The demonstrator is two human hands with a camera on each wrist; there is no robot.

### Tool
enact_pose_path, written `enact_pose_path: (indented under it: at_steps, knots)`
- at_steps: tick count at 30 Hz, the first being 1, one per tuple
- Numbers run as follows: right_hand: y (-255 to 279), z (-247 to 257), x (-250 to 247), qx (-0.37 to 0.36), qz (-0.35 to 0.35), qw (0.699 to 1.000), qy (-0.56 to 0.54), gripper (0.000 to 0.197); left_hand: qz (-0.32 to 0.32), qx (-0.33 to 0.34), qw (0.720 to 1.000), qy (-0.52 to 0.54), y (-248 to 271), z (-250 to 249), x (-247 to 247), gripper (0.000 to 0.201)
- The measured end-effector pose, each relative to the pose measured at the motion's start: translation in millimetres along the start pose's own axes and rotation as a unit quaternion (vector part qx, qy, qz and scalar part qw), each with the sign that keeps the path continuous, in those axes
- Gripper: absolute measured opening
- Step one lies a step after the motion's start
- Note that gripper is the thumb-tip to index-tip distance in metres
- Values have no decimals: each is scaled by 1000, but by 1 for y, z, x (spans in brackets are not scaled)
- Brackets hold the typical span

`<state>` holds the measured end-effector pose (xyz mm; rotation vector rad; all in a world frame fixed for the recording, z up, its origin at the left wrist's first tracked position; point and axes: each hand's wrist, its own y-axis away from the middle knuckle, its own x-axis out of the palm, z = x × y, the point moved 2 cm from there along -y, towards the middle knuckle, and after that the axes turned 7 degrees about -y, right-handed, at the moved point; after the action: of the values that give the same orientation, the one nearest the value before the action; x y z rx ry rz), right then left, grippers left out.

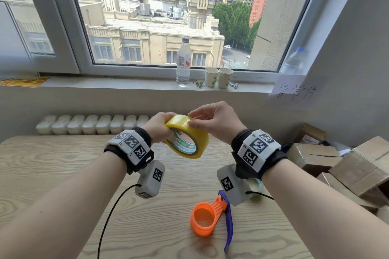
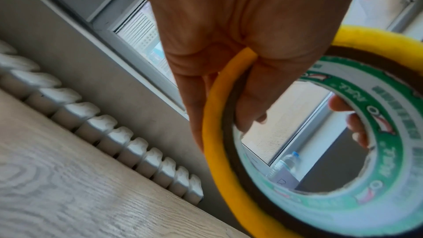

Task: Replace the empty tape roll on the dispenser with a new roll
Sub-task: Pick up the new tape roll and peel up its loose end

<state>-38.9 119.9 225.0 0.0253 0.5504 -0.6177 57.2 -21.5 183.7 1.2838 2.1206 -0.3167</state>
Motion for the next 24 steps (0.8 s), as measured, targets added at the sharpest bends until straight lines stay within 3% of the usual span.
enact_pose_path:
  at_steps: [3, 6, 9, 11, 14, 17, 20, 24]
  knots:
    - [-1, 1, 3, 10, 19, 1000, 9, 32, -32, 25, 998, -40, -3, -1, -2, 32]
    - [-5, -2, 2, 17, 17, 1000, -6, 24, -68, 56, 993, -83, -4, -2, -3, 35]
    - [-9, -5, 2, 19, -11, 999, -38, 13, -98, 77, 988, -87, -6, -1, -4, 27]
    - [-10, -7, 2, 21, -42, 997, -62, 15, -109, 80, 987, -81, -7, -1, -6, 26]
    - [-11, -6, 1, 16, -75, 993, -91, 16, -108, 64, 990, -72, -10, 0, -7, 26]
    - [-11, -1, 3, -6, -65, 994, -91, 16, -101, 17, 994, -36, -13, 1, -8, 27]
    - [-11, 1, 7, -19, -52, 998, -29, 15, -99, -23, 995, 8, -14, 3, -8, 29]
    - [-14, 1, 11, -44, -97, 993, 54, 12, -116, -41, 992, -14, -14, -1, -5, 23]
